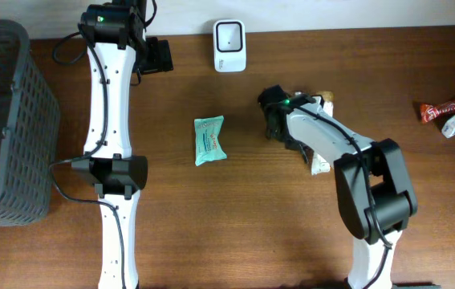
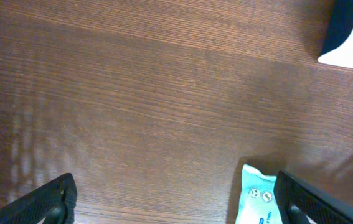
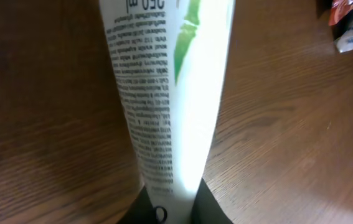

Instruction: Scan the item barcode

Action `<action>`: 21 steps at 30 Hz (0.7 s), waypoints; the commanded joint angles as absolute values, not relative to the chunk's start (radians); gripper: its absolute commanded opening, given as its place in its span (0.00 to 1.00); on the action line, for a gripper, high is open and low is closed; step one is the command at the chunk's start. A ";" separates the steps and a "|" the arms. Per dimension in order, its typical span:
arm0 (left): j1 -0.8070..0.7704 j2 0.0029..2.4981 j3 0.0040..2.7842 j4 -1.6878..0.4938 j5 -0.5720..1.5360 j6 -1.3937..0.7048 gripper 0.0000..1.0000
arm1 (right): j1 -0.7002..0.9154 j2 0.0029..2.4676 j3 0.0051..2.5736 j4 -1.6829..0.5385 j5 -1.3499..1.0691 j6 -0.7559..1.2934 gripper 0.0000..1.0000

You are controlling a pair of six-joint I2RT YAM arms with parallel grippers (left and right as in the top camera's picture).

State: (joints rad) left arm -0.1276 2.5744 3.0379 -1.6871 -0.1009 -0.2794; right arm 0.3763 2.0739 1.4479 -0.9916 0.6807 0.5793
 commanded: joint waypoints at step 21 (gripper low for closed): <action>-0.121 2.584 3.039 -1.688 -0.093 -0.271 0.99 | 0.402 2.088 1.876 -1.243 0.350 0.447 0.83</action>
